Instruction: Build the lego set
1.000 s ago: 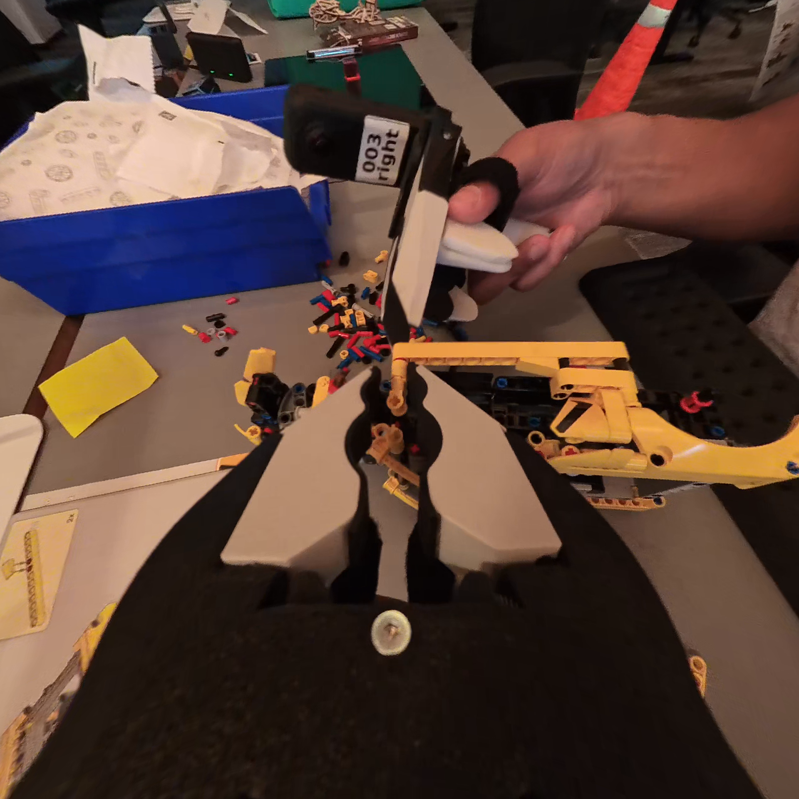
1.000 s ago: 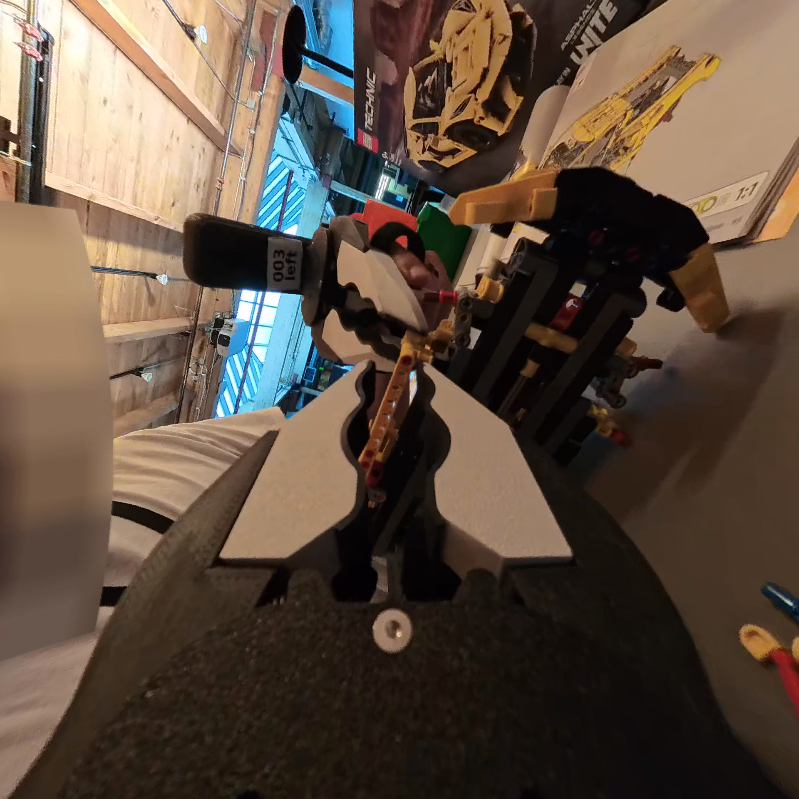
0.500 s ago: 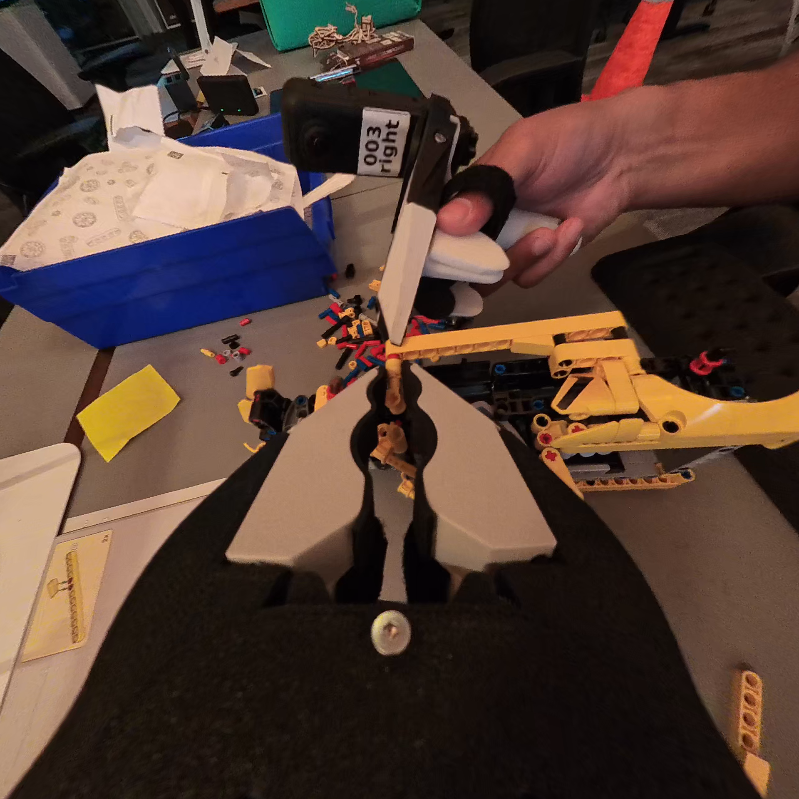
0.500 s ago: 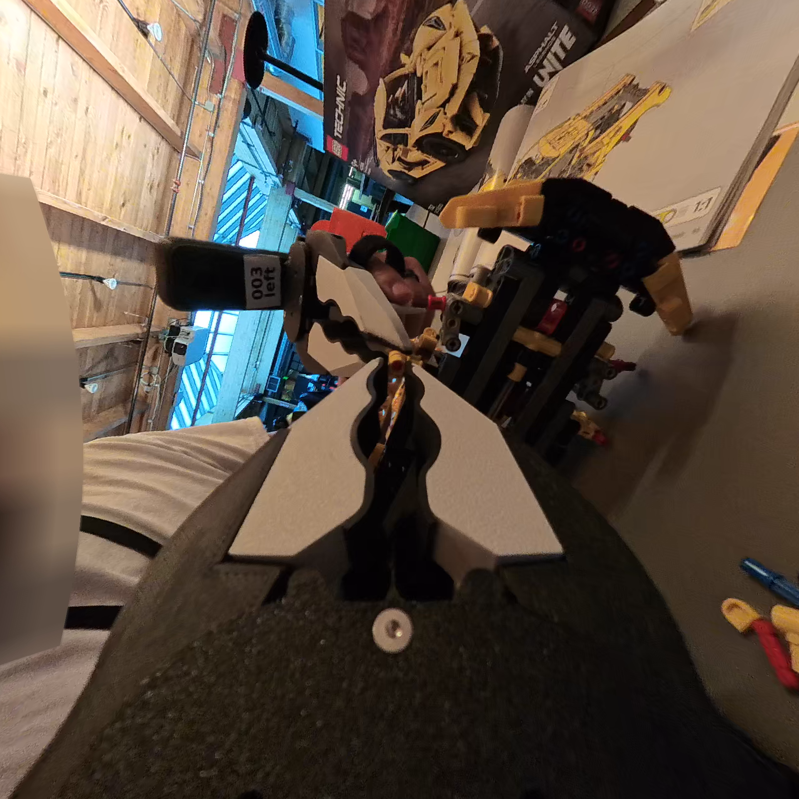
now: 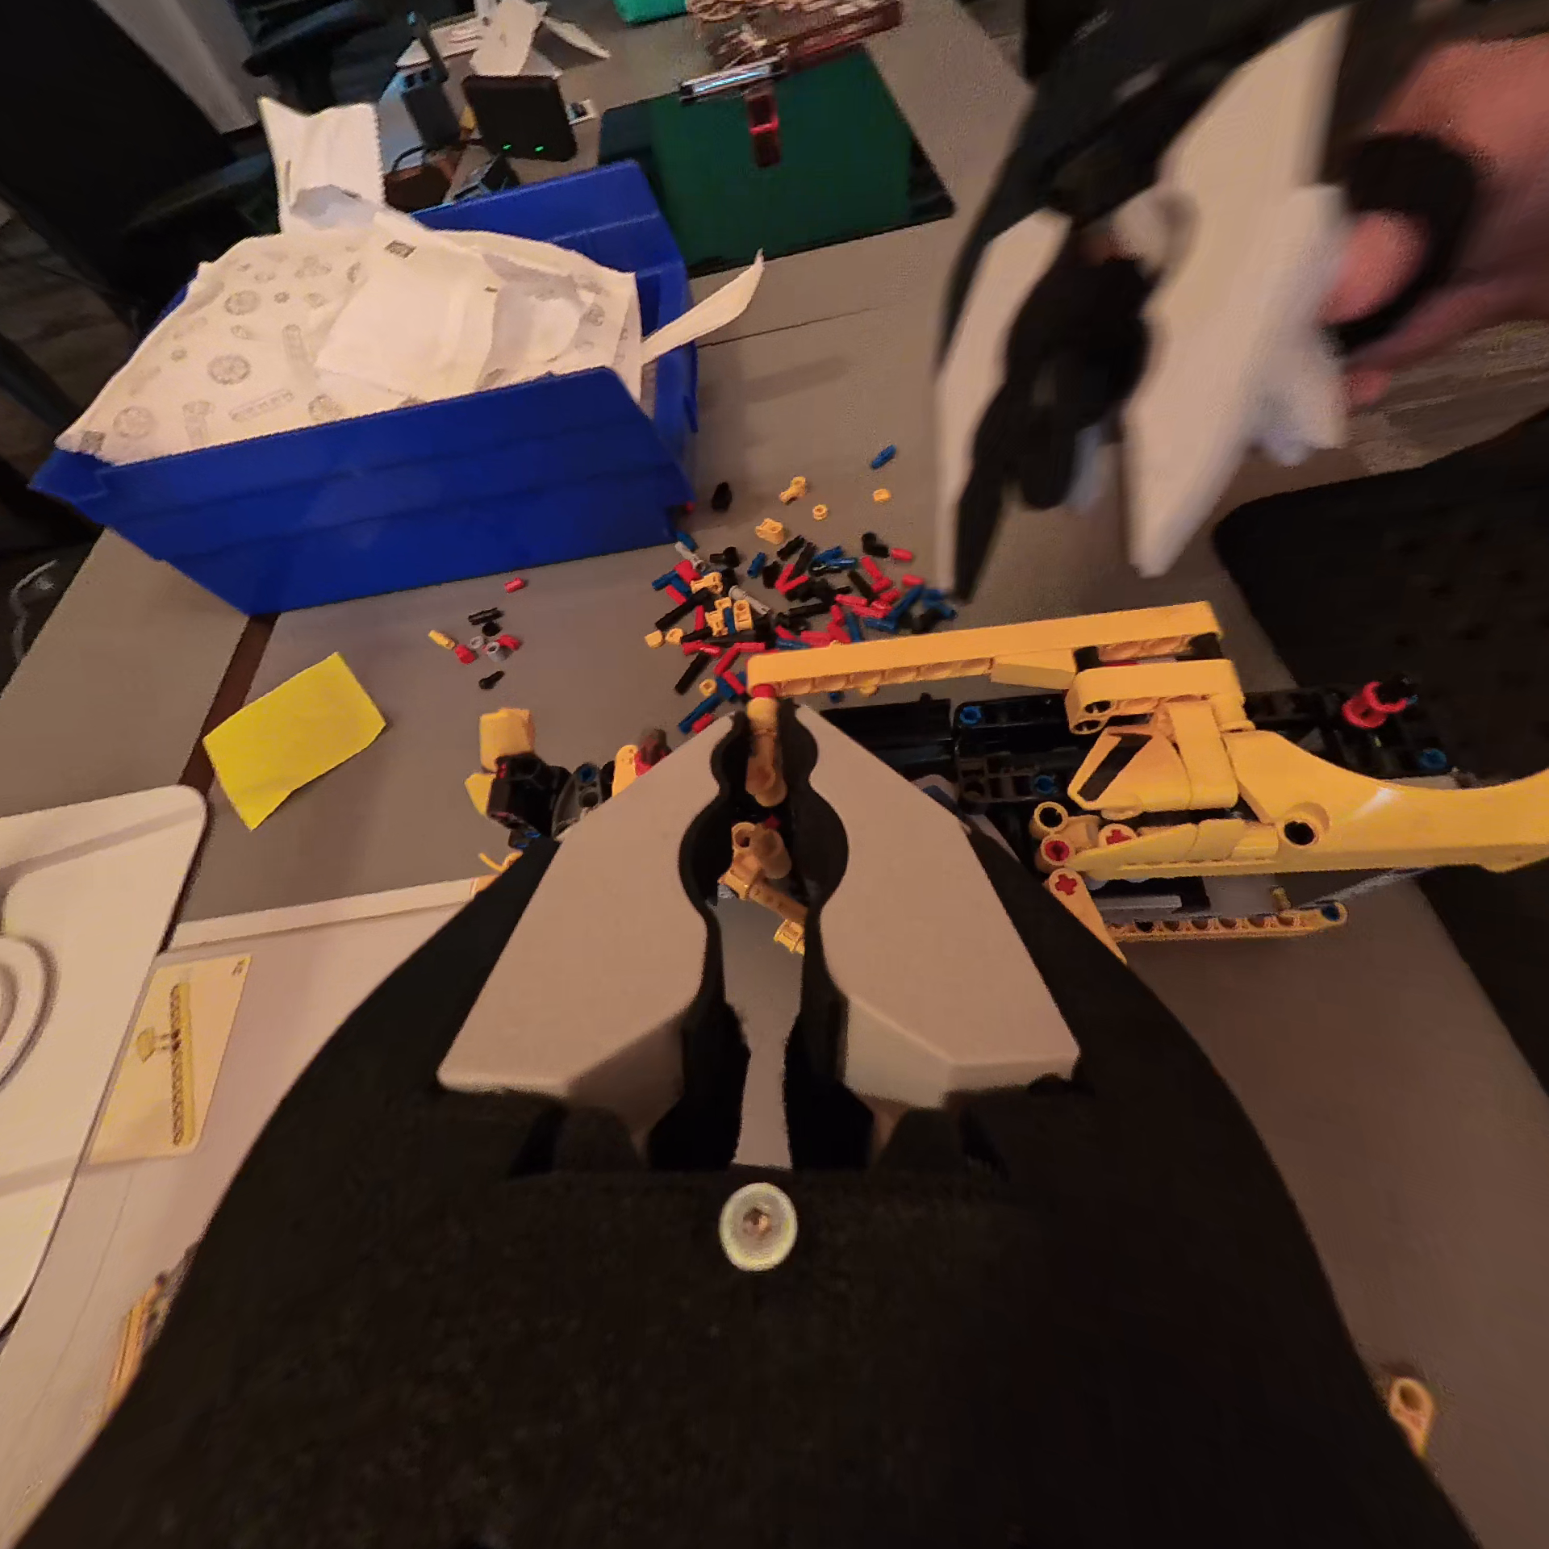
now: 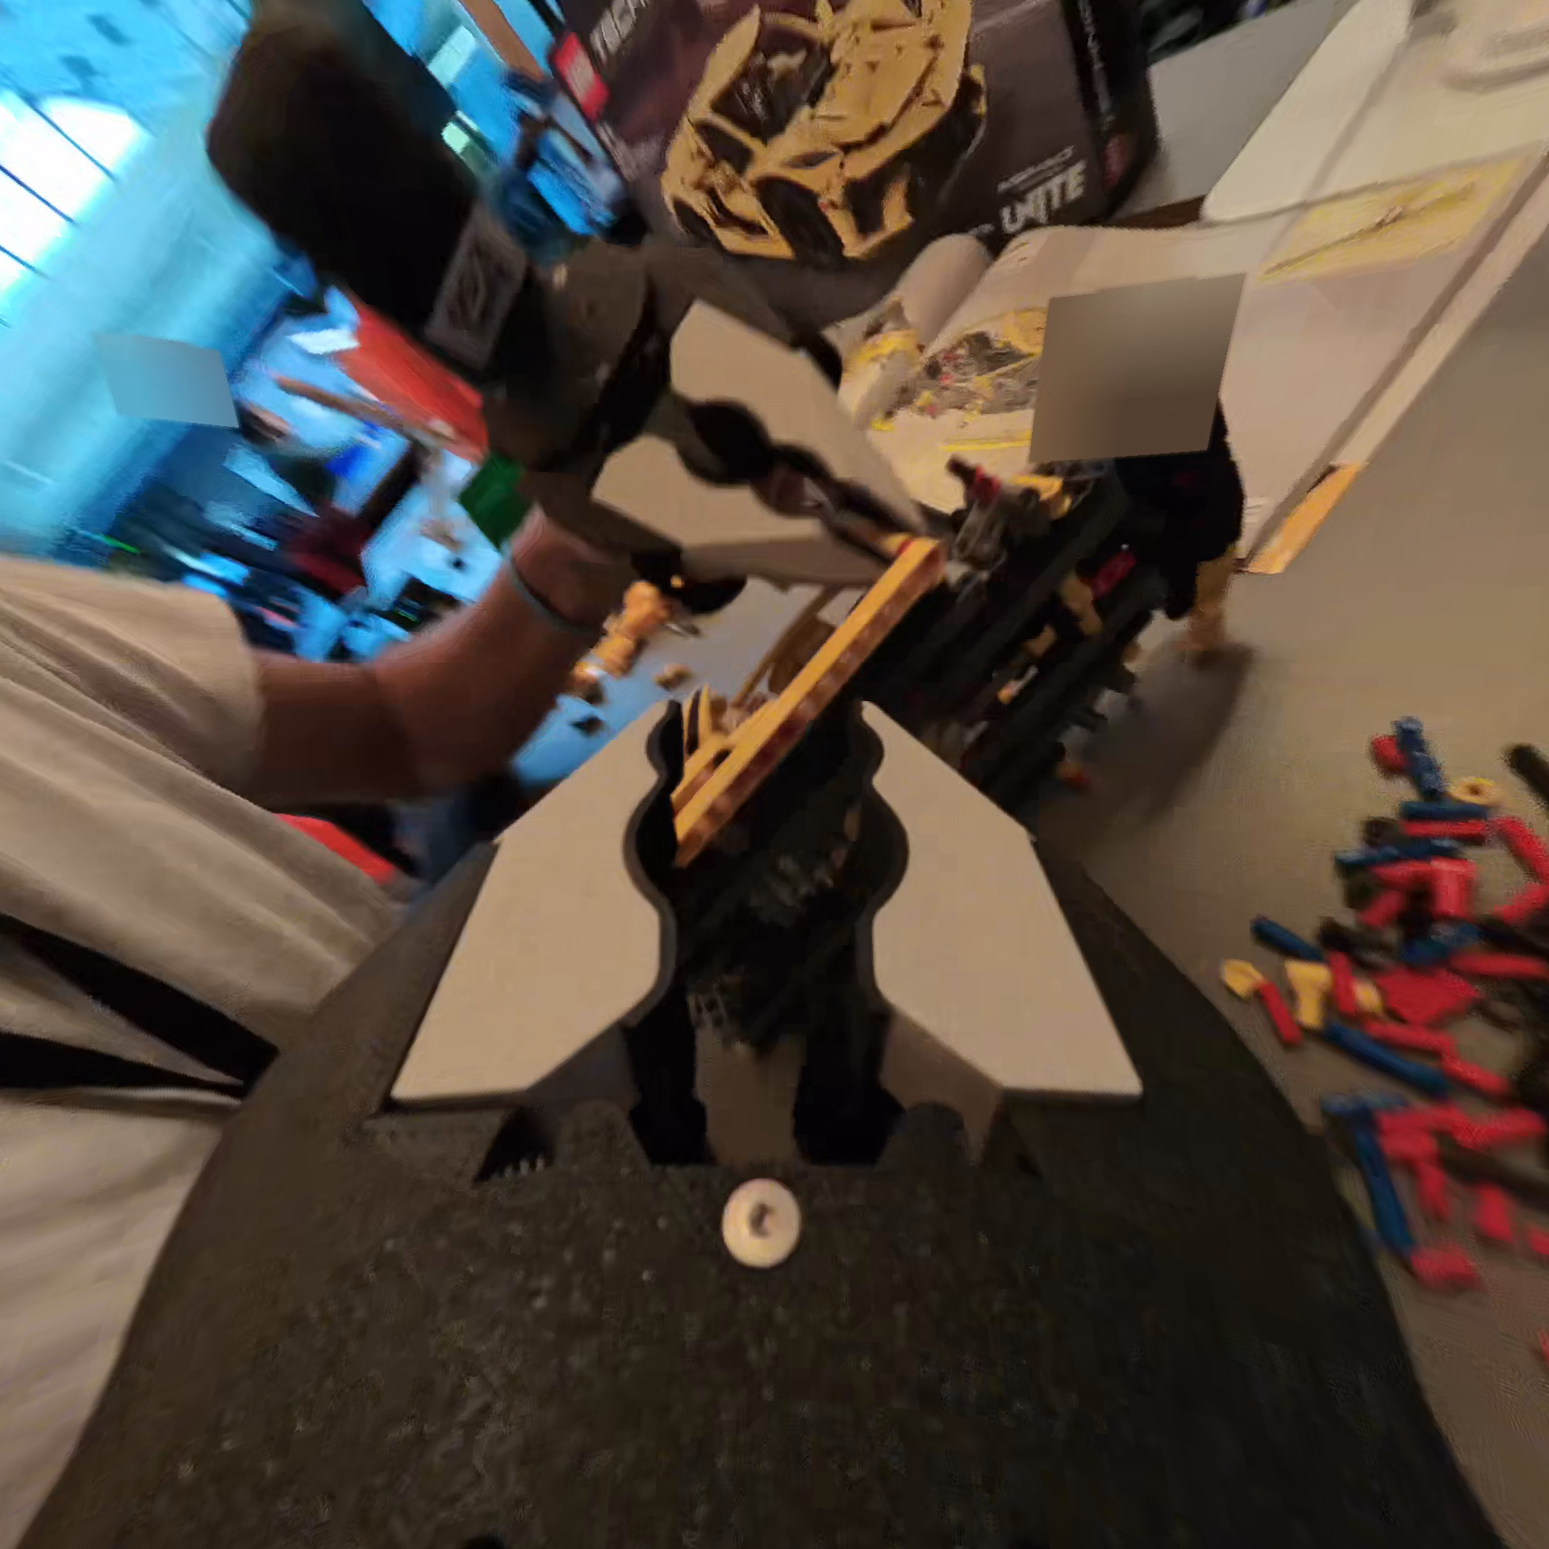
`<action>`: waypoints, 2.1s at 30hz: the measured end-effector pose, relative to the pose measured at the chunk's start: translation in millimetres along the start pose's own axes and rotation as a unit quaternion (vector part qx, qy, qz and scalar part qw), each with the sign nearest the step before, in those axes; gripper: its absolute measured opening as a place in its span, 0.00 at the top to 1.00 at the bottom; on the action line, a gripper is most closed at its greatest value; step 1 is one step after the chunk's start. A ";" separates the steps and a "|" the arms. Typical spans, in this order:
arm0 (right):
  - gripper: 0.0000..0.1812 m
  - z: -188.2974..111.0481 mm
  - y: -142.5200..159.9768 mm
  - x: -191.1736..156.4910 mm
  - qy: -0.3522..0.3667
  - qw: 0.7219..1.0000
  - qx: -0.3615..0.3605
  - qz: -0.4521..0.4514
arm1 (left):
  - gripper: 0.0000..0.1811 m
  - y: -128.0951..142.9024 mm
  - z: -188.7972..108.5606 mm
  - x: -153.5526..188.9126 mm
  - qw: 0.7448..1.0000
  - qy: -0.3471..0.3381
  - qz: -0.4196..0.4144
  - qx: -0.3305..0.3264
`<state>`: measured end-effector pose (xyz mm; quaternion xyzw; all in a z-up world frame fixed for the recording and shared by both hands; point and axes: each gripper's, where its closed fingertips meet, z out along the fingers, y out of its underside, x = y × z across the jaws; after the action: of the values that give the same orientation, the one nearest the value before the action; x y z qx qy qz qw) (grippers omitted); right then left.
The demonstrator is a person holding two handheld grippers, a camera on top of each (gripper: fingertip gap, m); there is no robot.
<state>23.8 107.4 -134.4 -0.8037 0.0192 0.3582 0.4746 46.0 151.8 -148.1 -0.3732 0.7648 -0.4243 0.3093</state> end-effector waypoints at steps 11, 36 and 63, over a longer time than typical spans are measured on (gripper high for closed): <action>0.76 -9.0 25.4 -7.4 0.253 0.967 -0.016 -0.009 | 0.96 2.9 -4.6 -1.7 0.989 -0.125 -0.066 -0.041; 0.89 -4.1 25.4 1.9 0.345 0.928 -0.112 -0.082 | 0.96 5.6 -9.8 0.5 0.983 -0.134 -0.120 -0.042; 0.84 -13.6 31.2 -10.6 0.278 0.954 -0.071 -0.087 | 0.96 5.5 -10.0 2.8 0.982 -0.143 -0.110 -0.052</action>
<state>12.0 76.4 -147.5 -0.9016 0.0551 0.0782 0.4219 34.9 155.6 -148.8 -0.5272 0.6883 -0.3575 0.3472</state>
